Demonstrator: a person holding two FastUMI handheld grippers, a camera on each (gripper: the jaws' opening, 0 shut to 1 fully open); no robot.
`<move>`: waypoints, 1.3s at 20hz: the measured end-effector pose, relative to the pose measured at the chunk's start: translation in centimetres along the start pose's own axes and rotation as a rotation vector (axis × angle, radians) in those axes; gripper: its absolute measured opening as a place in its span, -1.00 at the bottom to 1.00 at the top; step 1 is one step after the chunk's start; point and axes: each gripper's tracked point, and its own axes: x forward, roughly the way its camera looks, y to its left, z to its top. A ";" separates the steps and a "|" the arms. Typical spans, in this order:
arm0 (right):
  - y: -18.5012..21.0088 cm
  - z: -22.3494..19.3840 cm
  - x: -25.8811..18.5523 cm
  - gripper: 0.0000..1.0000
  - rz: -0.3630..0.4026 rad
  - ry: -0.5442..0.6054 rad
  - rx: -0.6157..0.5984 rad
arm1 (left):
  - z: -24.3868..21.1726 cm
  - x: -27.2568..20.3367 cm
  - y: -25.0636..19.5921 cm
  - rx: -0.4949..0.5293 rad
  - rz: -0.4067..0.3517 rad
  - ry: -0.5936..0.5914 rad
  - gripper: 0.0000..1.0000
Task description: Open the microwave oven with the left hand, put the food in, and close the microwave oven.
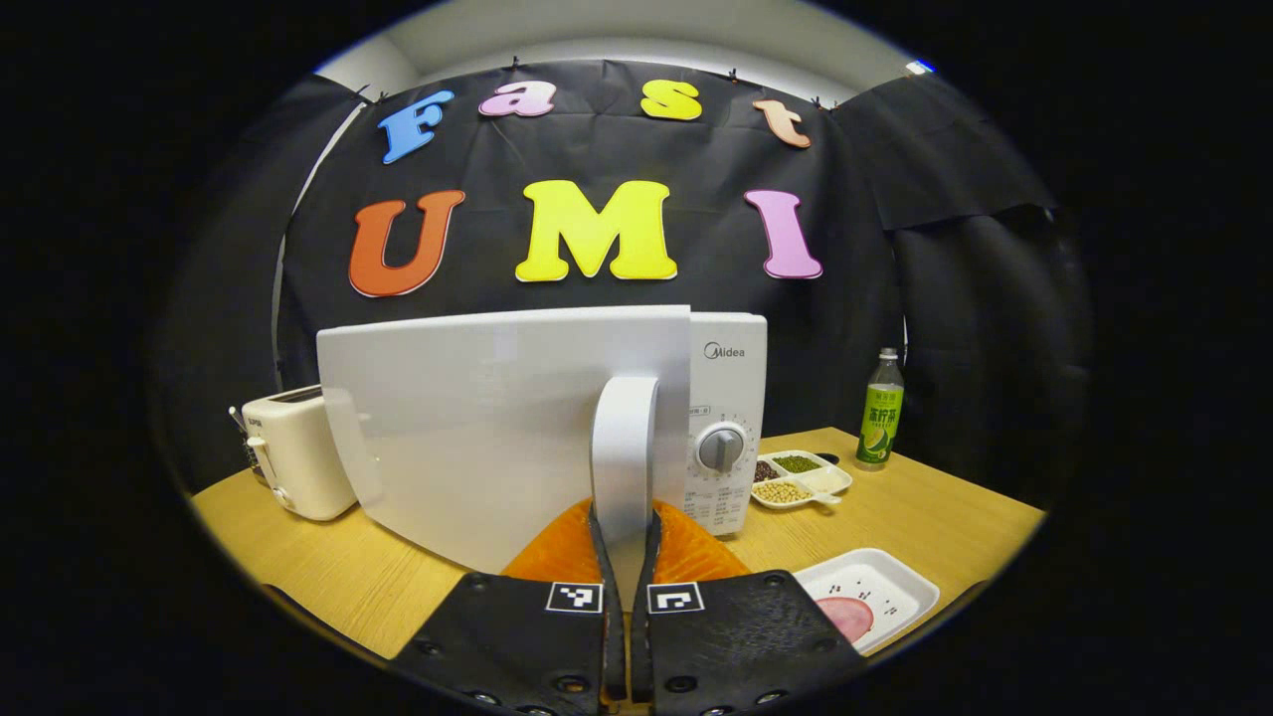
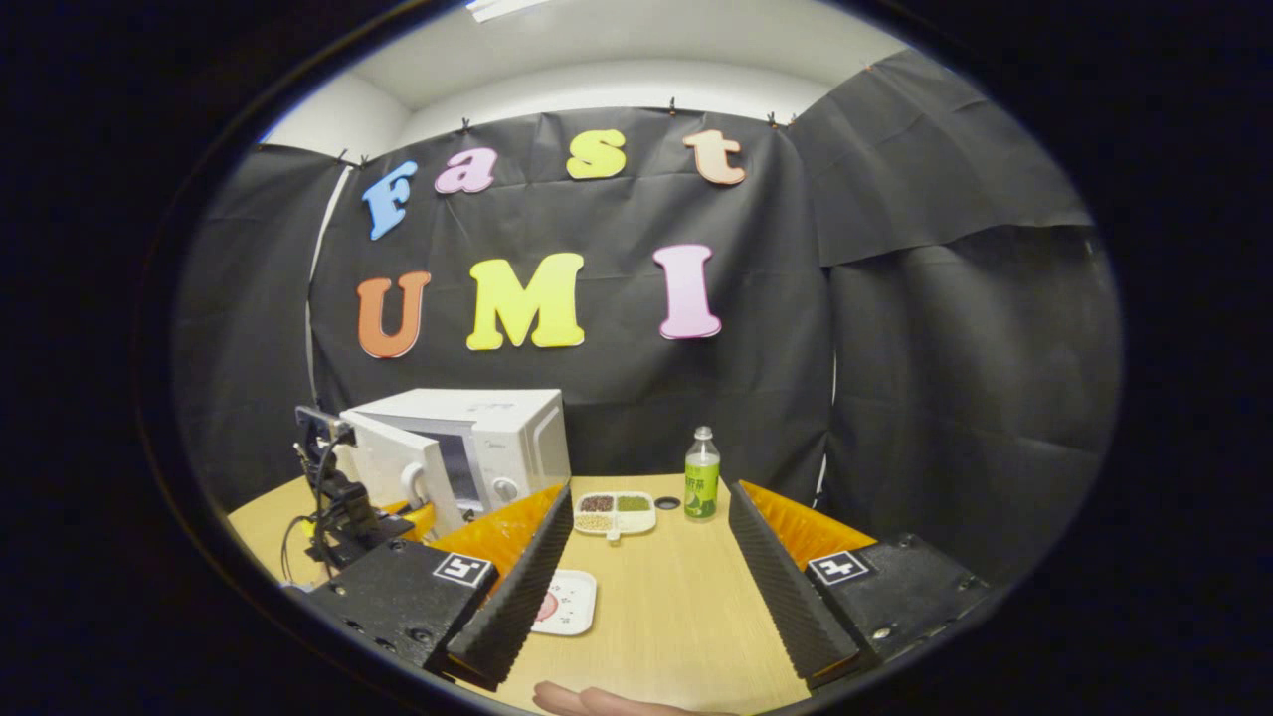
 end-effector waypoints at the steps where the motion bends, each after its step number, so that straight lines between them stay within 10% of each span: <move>1: 0.4 -0.1 -0.2 0.83 0.003 0.004 -0.004 | -0.1 -0.9 0.3 -0.011 -0.011 0.002 -0.96; 12: 6.3 -0.4 -2.4 1.00 0.081 0.010 -0.032 | -1.2 -10.7 7.2 -0.022 0.009 -0.011 -0.96; 14: 7.4 -0.7 -2.4 1.00 0.104 0.023 -0.026 | -1.5 -11.8 8.1 -0.024 -0.009 -0.009 -0.15; 17: 8.7 -1.0 -2.5 0.83 0.117 0.034 -0.029 | -1.5 -14.2 10.7 -0.006 0.029 -0.011 -0.07; 20: 9.5 -2.0 -2.4 1.00 0.122 0.052 -0.046 | -1.1 -16.6 14.0 -0.018 0.080 -0.023 0.87; 26: 9.8 -6.0 -0.3 0.83 0.128 0.186 -0.098 | -0.2 -24.0 21.0 -0.072 0.254 -0.005 0.92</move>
